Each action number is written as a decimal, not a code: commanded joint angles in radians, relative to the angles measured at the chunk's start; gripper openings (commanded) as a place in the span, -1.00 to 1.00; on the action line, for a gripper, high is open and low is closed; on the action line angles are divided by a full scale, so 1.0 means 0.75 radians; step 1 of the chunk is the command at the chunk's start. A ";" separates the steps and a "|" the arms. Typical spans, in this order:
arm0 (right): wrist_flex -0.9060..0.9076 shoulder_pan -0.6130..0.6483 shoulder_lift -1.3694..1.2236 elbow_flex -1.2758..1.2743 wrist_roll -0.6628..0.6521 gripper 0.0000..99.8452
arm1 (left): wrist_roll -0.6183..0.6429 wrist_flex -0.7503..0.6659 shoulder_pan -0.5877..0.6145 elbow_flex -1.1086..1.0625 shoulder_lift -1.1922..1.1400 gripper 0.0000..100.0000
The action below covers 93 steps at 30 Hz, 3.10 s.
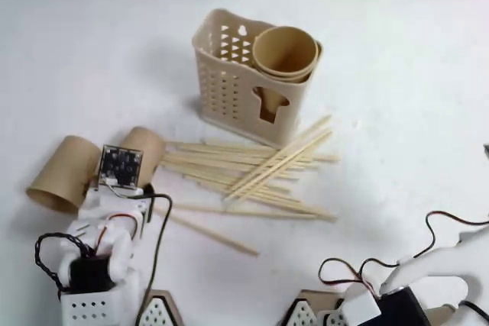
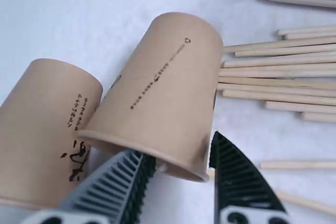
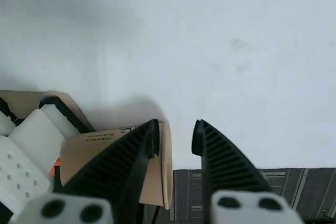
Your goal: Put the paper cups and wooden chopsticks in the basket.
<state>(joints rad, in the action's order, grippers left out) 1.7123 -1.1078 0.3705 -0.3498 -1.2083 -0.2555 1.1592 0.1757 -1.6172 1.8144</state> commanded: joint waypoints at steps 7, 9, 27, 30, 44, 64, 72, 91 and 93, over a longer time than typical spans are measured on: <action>0.007 -0.144 0.001 -0.113 -0.160 -0.76 | 0.004 -0.014 0.013 0.006 0.013 -0.65; 0.005 -0.177 0.001 -0.135 -0.194 -0.76 | 0.004 -0.014 0.013 0.006 0.013 -0.65; -0.275 -0.287 0.001 -0.401 -0.229 -0.86 | 0.004 -0.020 0.013 -0.012 0.013 -0.64; -0.271 -0.304 0.001 -0.401 -0.297 -0.97 | 0.004 -0.020 0.013 -0.012 0.013 -0.64; -0.069 -0.036 0.015 -0.381 -0.340 -0.96 | 0.004 -0.018 0.013 -0.012 0.013 -0.64; 0.003 0.787 0.124 -0.006 0.272 -0.96 | 0.004 -0.025 0.013 -0.014 0.013 -0.64; -0.028 1.006 0.206 0.188 0.471 -0.96 | 0.004 -0.025 0.013 -0.014 0.013 -0.64; -0.247 1.177 0.257 -0.342 0.499 -0.95 | 0.004 -0.025 0.013 -0.014 0.013 -0.64; -0.251 1.179 0.257 -0.370 0.499 -0.95 | 0.004 -0.025 0.013 -0.014 0.013 -0.64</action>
<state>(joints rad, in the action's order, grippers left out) 1.5420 -0.2271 0.5516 -0.6168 -0.8431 -0.2555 1.1592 0.1757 -1.6372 1.8144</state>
